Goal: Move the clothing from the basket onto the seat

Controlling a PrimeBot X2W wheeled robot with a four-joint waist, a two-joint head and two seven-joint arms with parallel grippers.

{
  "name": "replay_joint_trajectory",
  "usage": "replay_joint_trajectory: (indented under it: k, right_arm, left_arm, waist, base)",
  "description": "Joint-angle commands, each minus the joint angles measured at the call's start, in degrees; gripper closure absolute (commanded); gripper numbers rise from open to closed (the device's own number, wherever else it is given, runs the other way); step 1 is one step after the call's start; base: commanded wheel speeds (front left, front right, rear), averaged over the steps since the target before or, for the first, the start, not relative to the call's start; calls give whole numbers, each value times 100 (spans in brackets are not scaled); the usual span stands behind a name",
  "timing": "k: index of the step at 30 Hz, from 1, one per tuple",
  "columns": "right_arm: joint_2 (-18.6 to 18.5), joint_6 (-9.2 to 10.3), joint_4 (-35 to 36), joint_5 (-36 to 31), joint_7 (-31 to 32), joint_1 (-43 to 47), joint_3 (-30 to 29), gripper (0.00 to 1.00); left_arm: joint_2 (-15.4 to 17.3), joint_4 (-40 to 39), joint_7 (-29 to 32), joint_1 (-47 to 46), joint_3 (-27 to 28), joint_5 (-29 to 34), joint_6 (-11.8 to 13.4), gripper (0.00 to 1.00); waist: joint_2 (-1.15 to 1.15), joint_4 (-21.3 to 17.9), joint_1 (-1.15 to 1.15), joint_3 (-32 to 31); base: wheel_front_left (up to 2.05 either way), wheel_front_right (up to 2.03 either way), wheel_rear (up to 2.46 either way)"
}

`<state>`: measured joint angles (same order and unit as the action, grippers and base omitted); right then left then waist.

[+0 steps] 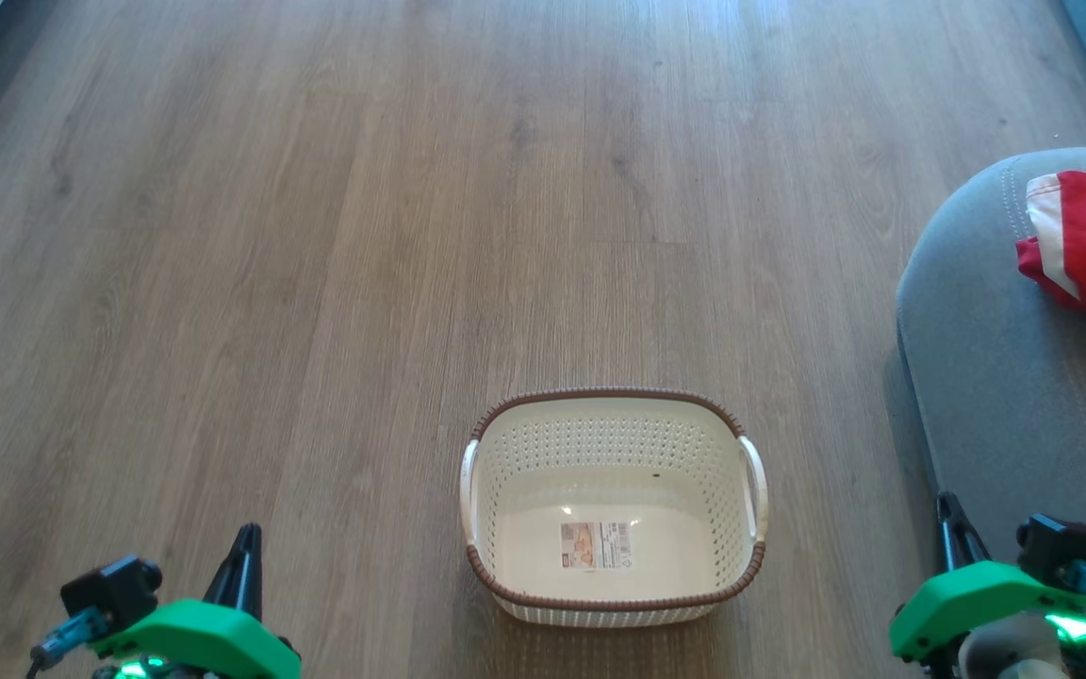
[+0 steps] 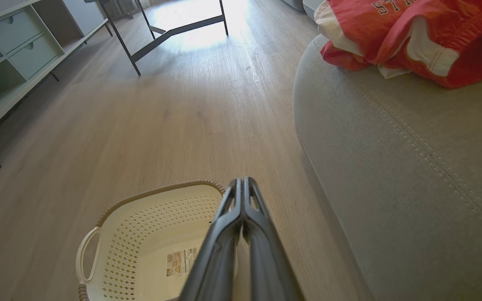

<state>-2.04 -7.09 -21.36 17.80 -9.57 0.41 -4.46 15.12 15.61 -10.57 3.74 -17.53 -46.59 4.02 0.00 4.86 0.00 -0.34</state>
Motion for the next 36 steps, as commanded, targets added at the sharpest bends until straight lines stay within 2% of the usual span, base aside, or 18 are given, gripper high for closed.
replay_joint_trajectory:
  k: [1,36]
  right_arm:
    - [-49,-8,215,187,27,-262,-29,100]
    - [-61,-19,399,2736,582,-401,-91,100]
  left_arm:
    - [6,-159,36,-302,191,-113,-45,100]
    - [-404,-164,598,-541,939,-1701,-433,100]
  waist:
    - [0,-6,0,1]
    - [0,-175,0,19]
  base:
    - [0,0,0]
    - [0,0,0]
